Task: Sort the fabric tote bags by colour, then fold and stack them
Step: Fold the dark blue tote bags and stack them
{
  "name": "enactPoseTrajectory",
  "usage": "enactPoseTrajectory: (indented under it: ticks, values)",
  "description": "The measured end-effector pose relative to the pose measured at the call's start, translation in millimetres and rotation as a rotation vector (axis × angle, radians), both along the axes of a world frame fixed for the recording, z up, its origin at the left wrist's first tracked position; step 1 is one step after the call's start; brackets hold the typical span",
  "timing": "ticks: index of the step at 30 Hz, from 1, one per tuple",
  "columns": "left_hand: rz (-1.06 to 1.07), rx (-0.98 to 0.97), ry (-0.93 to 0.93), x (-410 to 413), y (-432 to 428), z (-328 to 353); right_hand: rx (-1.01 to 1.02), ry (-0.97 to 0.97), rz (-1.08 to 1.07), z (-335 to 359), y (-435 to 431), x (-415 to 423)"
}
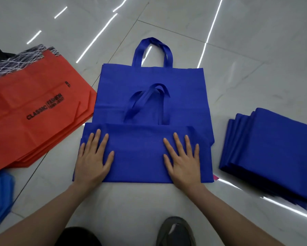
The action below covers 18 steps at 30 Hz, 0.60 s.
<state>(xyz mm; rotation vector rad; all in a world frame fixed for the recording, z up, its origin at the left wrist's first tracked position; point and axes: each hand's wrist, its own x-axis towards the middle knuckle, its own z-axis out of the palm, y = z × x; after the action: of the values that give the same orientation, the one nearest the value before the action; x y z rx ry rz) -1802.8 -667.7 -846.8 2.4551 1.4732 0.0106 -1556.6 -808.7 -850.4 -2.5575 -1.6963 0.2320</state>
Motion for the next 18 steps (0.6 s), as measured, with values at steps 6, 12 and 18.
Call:
enactPoseTrajectory:
  ticks: [6, 12, 18]
  values:
    - [-0.011, 0.093, 0.056, 14.3, 0.8, 12.7, 0.049, -0.092, -0.074, 11.2, -13.9, 28.4]
    - [-0.223, 0.083, 0.106, 48.6, 19.4, 16.9, 0.231, 0.111, -0.173, 32.0, 62.7, 20.9]
    - [-0.164, 0.020, 0.063, 49.3, 10.6, -4.9, 0.116, 0.533, -0.526, 42.9, 141.7, 17.7]
